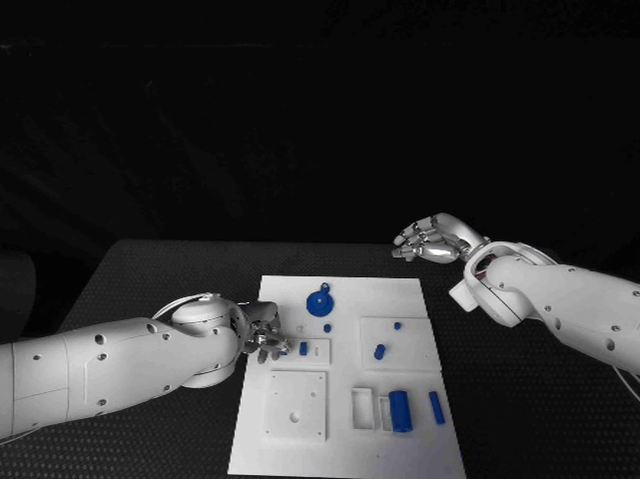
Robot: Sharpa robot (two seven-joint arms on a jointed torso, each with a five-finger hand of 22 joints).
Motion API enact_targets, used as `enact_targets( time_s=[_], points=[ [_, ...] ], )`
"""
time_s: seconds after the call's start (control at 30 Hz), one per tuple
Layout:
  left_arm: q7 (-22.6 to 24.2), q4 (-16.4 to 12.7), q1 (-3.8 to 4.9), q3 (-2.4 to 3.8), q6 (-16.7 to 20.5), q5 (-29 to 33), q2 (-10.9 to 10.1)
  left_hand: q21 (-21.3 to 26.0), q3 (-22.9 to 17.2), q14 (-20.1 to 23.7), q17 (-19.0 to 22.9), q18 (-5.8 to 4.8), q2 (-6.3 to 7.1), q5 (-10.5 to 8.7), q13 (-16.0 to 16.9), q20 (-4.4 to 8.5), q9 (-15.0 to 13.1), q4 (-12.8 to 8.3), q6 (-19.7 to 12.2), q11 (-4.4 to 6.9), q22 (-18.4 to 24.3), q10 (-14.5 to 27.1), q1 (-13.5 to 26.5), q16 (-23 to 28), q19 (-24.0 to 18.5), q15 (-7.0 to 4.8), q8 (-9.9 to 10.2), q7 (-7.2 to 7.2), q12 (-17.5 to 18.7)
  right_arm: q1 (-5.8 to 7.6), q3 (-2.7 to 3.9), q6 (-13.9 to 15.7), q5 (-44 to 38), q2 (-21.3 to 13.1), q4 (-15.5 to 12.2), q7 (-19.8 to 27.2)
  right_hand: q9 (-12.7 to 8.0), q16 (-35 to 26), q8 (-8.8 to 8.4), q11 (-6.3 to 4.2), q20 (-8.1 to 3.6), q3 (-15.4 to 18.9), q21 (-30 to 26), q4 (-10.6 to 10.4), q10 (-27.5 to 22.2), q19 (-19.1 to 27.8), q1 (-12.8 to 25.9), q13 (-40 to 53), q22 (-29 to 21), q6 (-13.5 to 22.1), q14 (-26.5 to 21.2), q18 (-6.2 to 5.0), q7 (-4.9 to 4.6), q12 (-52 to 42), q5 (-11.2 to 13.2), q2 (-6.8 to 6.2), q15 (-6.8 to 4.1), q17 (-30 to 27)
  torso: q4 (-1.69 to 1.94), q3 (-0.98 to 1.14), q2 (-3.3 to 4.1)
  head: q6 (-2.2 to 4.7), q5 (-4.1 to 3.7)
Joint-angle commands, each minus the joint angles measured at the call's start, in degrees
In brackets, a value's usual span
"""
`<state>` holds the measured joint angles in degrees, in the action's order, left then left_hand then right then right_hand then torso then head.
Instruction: Assemble the parts on the task board
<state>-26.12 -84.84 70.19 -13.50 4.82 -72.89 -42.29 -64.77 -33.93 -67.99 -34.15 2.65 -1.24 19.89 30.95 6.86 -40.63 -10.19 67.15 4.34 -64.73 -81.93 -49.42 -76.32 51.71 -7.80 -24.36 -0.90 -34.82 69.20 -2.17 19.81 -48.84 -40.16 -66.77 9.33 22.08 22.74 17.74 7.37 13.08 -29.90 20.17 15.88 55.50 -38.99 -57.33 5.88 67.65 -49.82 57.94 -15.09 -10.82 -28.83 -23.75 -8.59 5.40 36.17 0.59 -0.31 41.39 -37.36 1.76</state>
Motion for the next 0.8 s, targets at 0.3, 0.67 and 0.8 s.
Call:
enact_targets(
  time_s=[0.3, 0.67, 0.8],
  points=[
    [-0.54, 0.73, -0.37, -0.29, -2.14, 0.25, 0.11, -0.4, -2.96, -1.92, -0.08, 0.63, -0.57, 0.43, 0.1, 7.81, -0.08, -3.23, 0.54, 0.5, -0.09, -0.02, -0.47, -0.23, 0.36, -2.25, -0.18, 0.07, -0.22, -0.02, 0.01, -0.65, -0.4, -0.04, -0.09, 0.63, -0.06, -0.34, 0.14, 0.05, 0.34, 0.12, -0.21, -0.1, 0.29, 0.16, 0.47, -0.11, 0.07, 0.36, -0.3, 0.28, 0.07, -0.22, -0.37, 0.17, 0.19, 0.07, 0.01, -0.04, 0.02, 0.11, -0.02],
    [-0.72, 2.12, -0.37, -0.29, -3.28, 2.06, 1.27, 0.21, -3.14, -1.12, 0.46, 0.6, 0.6, -8.69, 0.13, 7.69, -0.62, 0.09, -0.97, 0.0, -0.25, 0.96, -0.11, 0.65, 0.04, -2.23, 0.36, -0.46, 0.34, -0.02, 0.01, -0.56, -0.4, -0.21, -0.2, 0.62, -0.07, -0.36, 0.15, 0.05, 0.35, 0.14, -0.24, -0.1, 0.29, 0.16, 0.5, -0.14, 0.1, 0.37, -0.31, 0.27, 0.06, -0.23, -0.38, 0.14, 0.19, 0.09, -0.01, -0.06, 0.02, 0.04, -0.17],
    [-0.95, 2.58, -0.39, -0.29, -3.08, 2.15, 1.5, 0.51, -2.76, -0.76, 0.61, 0.63, 3.36, -11.61, 0.08, 7.7, -0.89, 2.16, -1.42, -0.13, -0.3, 1.37, 0.67, 0.92, -0.17, -2.14, 0.68, -0.61, 0.57, -0.02, 0.01, -0.52, -0.4, -0.25, -0.21, 0.62, -0.08, -0.37, 0.14, 0.06, 0.36, 0.17, -0.25, -0.1, 0.28, 0.17, 0.53, -0.16, 0.11, 0.38, -0.32, 0.28, 0.06, -0.23, -0.39, 0.09, 0.2, 0.1, -0.01, -0.01, 0.03, 0.03, -0.23]
  ],
)
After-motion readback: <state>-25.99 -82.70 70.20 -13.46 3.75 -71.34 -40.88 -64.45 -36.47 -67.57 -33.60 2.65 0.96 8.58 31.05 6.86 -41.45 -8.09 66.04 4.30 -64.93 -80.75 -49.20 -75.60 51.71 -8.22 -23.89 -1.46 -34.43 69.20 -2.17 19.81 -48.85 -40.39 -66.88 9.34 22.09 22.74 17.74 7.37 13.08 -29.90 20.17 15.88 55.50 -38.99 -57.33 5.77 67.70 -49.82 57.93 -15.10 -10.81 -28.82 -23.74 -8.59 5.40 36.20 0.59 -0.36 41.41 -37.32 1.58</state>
